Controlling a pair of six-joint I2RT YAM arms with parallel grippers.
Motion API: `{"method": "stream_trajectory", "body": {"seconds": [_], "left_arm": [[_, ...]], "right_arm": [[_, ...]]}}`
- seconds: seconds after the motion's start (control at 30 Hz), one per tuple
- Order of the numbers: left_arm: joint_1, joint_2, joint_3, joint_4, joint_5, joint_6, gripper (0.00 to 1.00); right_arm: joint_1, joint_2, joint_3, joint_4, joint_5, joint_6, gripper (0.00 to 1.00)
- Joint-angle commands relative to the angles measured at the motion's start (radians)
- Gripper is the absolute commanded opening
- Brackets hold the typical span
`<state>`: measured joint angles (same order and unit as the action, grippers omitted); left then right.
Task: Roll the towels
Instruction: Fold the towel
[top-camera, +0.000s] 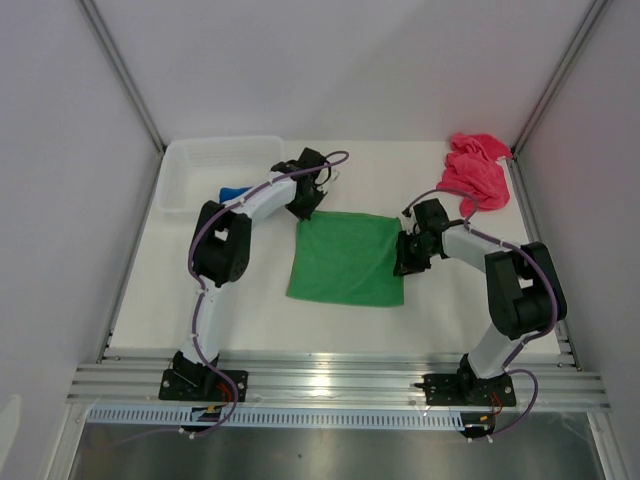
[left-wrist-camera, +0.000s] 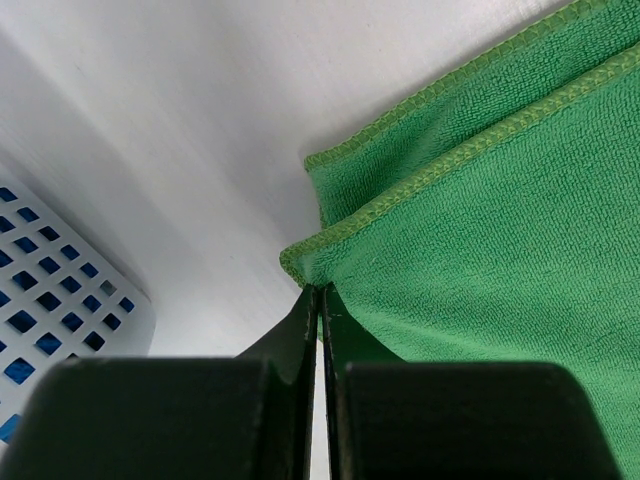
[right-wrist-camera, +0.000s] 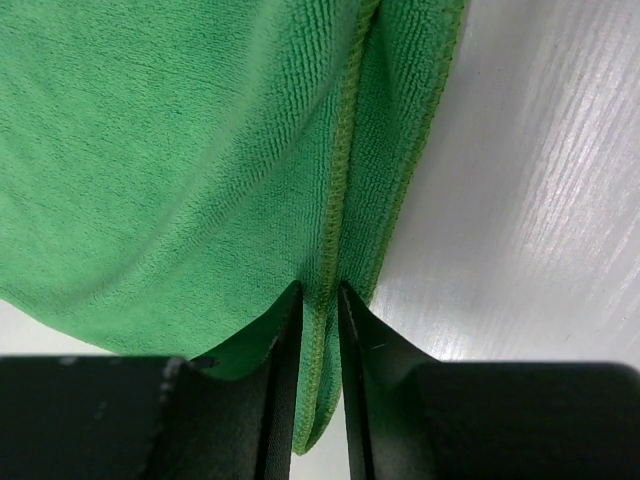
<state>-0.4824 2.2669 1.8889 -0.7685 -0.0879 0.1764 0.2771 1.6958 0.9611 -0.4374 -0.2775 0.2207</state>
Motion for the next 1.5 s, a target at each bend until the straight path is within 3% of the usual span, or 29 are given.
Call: {"method": "stream_trajectory", "body": {"seconds": [0.0, 0.1, 0.17, 0.23, 0.67, 0.9, 1.0, 1.03, 1.17, 1.37, 1.47], "left_arm": [[-0.004, 0.002, 0.041, 0.009, -0.015, 0.011, 0.01], [-0.004, 0.003, 0.042, 0.009, -0.013, 0.011, 0.01], [-0.004, 0.005, 0.044, 0.009, -0.013, 0.012, 0.01], [-0.004, 0.005, 0.042, 0.009, -0.013, 0.012, 0.01], [-0.004, 0.01, 0.049, 0.006, -0.038, 0.003, 0.01], [-0.004, 0.011, 0.049, 0.005, -0.033, 0.008, 0.01], [-0.005, 0.013, 0.052, 0.005, -0.027, 0.017, 0.01], [-0.004, 0.011, 0.053, 0.005, -0.024, 0.021, 0.03], [-0.005, 0.008, 0.05, 0.003, -0.019, 0.031, 0.12], [-0.005, 0.005, 0.049, 0.006, -0.019, 0.038, 0.18], [-0.005, 0.008, 0.05, 0.006, -0.021, 0.043, 0.22]], "right_arm": [[0.011, -0.039, -0.016, 0.012, 0.021, 0.02, 0.24], [0.011, -0.035, -0.035, 0.022, 0.014, 0.022, 0.18], [0.01, -0.028, -0.044, 0.029, 0.015, 0.029, 0.05], [0.011, -0.031, -0.053, 0.026, 0.027, 0.035, 0.0], [0.001, -0.116, -0.062, -0.083, 0.11, 0.08, 0.0], [-0.027, -0.116, -0.081, -0.069, 0.077, 0.08, 0.0], [-0.038, -0.104, -0.078, -0.046, 0.052, 0.081, 0.12], [-0.044, -0.099, -0.07, -0.041, 0.029, 0.082, 0.21], [-0.078, -0.116, -0.033, -0.028, 0.009, 0.074, 0.28], [-0.11, -0.06, 0.08, 0.129, 0.043, 0.085, 0.27], [-0.111, 0.046, 0.21, 0.176, 0.011, 0.094, 0.19]]}}
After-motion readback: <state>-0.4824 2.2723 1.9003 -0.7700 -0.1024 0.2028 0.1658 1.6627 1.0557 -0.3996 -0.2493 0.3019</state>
